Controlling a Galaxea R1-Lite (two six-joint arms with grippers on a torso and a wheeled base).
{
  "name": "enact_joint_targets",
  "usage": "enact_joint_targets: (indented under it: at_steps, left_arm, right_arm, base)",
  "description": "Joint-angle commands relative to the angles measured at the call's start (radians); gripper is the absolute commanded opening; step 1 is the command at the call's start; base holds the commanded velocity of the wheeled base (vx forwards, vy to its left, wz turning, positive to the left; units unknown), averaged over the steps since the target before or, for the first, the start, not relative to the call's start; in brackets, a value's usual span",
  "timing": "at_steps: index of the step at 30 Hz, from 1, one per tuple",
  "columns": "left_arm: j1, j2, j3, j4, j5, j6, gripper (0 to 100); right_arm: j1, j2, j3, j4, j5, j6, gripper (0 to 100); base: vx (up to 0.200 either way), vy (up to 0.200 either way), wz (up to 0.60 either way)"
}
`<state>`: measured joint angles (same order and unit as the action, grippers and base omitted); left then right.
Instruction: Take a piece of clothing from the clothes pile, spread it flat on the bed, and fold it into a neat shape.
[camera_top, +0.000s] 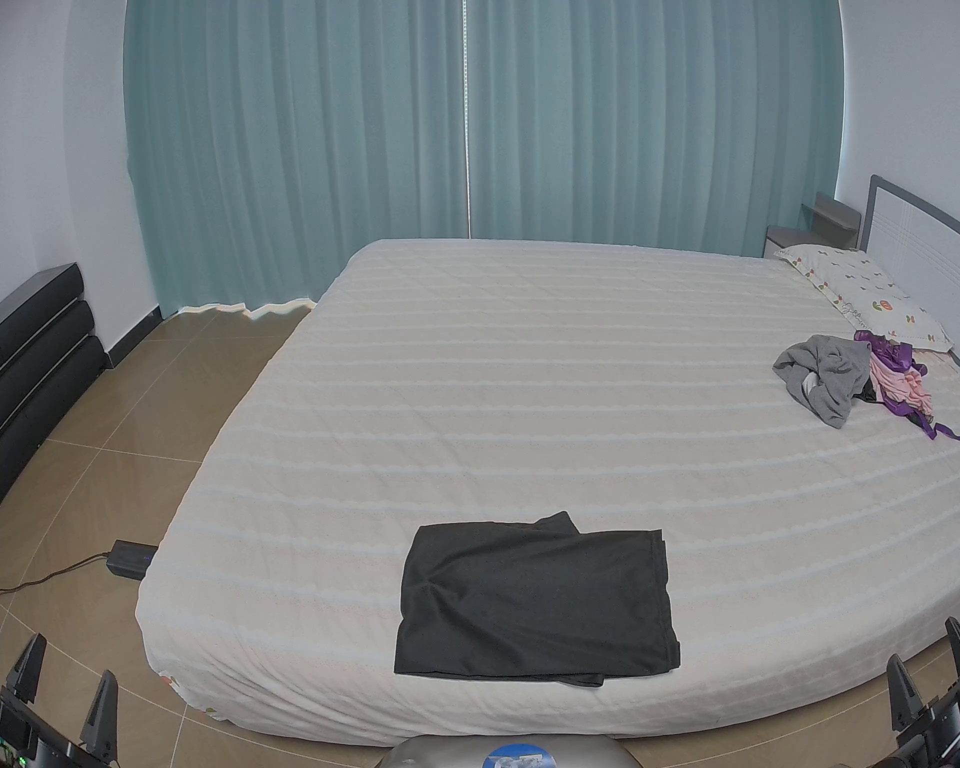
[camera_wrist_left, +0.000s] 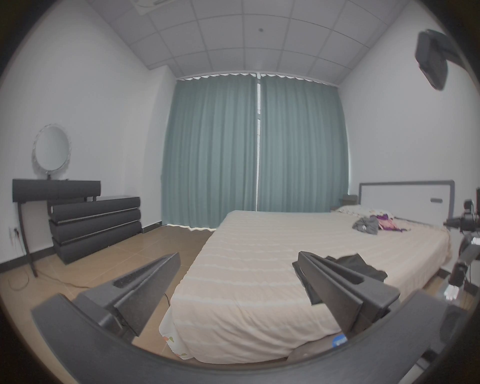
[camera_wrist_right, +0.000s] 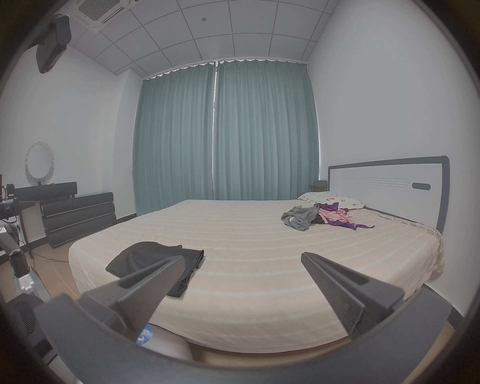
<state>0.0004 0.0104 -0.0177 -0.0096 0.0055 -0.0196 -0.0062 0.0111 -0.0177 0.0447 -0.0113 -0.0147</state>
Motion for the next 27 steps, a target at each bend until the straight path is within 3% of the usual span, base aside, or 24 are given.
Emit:
enact_joint_targets:
  at_steps: [1,8,27]
  left_arm:
    - [0.000,-0.006,0.016,0.008,-0.024,0.027,100]
    - [0.001,-0.006,0.016,0.008,-0.035,-0.008,100]
    - [0.001,-0.007,0.018,0.010,-0.029,0.020,100]
  right_arm:
    - [0.000,-0.011,0.002,-0.002,0.005,-0.002,100]
    - [0.000,-0.010,0.002,-0.002,0.007,-0.001,100]
    - [0.000,-0.011,0.002,-0.002,0.007,0.001,100]
  base:
    - [0.000,0.000,0.00]
    - [0.000,0.000,0.00]
    - [0.000,0.000,0.00]
